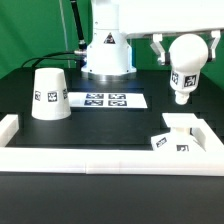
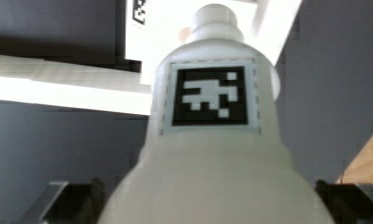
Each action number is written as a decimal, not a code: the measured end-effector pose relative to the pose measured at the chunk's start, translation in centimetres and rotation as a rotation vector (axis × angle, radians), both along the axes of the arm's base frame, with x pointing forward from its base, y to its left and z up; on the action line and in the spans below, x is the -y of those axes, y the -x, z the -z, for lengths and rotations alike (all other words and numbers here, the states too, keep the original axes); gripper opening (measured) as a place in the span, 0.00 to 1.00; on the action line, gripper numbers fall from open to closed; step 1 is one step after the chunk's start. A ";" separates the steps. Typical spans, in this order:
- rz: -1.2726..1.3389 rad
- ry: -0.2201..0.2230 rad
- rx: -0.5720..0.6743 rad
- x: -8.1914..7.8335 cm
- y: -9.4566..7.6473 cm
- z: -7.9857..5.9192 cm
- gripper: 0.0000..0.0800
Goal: Assemble lamp
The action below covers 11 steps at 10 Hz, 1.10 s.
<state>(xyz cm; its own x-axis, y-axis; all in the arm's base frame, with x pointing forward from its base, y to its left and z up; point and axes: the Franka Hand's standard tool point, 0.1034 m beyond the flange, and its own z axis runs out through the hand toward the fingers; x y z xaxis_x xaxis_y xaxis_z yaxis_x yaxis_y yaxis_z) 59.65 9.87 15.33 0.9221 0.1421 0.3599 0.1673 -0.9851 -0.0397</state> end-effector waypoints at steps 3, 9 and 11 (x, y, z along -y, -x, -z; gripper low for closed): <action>-0.032 0.014 0.009 0.5 -1.2 0.4 0.73; -0.025 0.013 0.077 0.8 -1.9 0.9 0.73; -0.025 0.014 0.072 0.8 -1.8 1.0 0.73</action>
Offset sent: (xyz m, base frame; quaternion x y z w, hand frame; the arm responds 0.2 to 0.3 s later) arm 0.0213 -0.0116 -0.0020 -0.0070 0.0128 -0.0474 0.9988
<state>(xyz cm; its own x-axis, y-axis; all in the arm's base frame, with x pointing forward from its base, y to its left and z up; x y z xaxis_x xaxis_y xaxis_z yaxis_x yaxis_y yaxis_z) 61.46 9.02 14.29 0.8900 0.1703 0.4229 0.1940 -0.9809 -0.0133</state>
